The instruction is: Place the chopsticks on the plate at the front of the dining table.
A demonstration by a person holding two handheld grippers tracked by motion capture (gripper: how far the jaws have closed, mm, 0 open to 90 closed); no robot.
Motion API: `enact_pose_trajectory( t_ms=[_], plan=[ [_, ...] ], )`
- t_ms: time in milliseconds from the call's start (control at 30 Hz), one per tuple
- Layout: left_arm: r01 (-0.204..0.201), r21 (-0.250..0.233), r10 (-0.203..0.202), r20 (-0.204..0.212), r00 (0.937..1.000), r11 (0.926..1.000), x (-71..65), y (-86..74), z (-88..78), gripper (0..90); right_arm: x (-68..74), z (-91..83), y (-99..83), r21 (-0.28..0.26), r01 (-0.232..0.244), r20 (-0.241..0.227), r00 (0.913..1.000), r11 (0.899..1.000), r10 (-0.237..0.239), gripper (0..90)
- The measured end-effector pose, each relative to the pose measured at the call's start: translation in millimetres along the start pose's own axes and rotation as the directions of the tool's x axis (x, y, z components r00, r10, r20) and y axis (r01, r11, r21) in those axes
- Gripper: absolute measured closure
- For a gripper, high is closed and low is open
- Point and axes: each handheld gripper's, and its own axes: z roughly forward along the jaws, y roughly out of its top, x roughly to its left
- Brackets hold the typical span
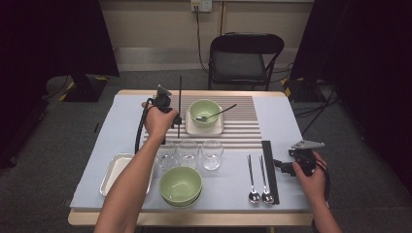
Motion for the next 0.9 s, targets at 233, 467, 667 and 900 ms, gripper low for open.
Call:
enact_pose_trajectory(
  t_ms=[233, 467, 667, 900],
  plan=[
    [-0.001, 0.006, 0.001, -0.001, 1.0, 1.0, -0.1, 0.5, 4.0, 86.6, 0.1, 0.0, 0.0, 0.0, 0.0, 0.001, 1.0, 1.0, 0.0, 18.8],
    [0.011, 0.006, -0.011, -0.01, 0.9999, 0.9999, 0.3, 0.9, 8.1, 86.6, 0.1, 0.0, 0.0, 0.0, 0.0, 0.001, 1.0, 1.0, 0.0, 18.8],
    [0.023, 0.013, -0.023, -0.016, 0.9996, 0.9997, 0.0, 1.4, 12.8, 86.5, 0.0, 0.0, 0.0, 0.0, 0.0, 0.001, 1.0, 1.0, 0.0, 18.8],
    [0.02, 0.019, -0.02, -0.012, 0.9997, 0.9996, 0.5, 2.2, 16.9, 86.5, 0.2, 0.0, 0.0, 0.0, 0.0, 0.002, 1.0, 1.0, 0.0, 18.8]
  ],
)
